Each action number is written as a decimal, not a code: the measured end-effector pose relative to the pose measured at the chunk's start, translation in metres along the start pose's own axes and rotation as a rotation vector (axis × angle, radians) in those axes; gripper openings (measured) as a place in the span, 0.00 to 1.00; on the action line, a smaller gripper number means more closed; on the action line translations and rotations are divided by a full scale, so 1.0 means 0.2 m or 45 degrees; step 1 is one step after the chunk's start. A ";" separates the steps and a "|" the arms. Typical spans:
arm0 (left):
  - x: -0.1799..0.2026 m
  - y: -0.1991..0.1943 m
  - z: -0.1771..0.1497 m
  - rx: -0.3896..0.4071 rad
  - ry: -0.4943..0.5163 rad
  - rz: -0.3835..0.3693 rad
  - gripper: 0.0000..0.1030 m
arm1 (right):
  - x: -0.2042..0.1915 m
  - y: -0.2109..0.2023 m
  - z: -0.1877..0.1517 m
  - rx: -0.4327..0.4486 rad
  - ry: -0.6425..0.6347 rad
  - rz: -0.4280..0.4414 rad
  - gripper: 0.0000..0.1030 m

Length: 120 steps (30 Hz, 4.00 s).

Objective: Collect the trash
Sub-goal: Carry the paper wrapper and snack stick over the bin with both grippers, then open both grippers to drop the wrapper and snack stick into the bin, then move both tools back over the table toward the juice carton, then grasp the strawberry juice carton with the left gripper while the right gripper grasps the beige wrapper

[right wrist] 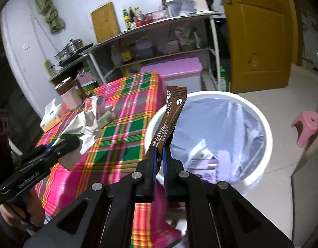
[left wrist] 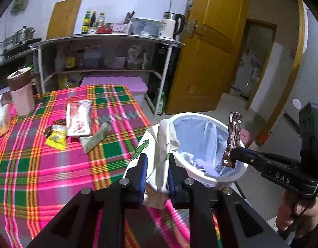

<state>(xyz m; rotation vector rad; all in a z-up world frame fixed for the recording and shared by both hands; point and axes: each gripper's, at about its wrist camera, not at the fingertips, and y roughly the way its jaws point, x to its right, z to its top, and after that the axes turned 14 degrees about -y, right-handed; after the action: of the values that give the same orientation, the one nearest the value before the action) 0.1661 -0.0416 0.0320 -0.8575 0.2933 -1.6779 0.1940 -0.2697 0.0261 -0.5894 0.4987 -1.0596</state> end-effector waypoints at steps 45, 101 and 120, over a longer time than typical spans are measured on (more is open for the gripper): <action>0.39 0.49 0.06 -0.152 0.128 -0.191 0.33 | 0.38 0.08 -0.09 -0.115 0.123 -0.089 0.31; -0.30 -0.16 -0.04 0.058 -0.107 0.130 0.33 | -0.30 0.07 0.04 -0.035 -0.179 0.186 0.31; -0.58 -0.16 0.07 0.116 -0.208 0.233 0.33 | -0.44 0.28 0.18 -0.058 -0.203 0.246 0.44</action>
<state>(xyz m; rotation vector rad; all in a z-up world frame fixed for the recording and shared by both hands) 0.1591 0.0780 0.0181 -0.8672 0.1763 -1.4321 0.2178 -0.1621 0.0235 -0.6466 0.4314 -0.8124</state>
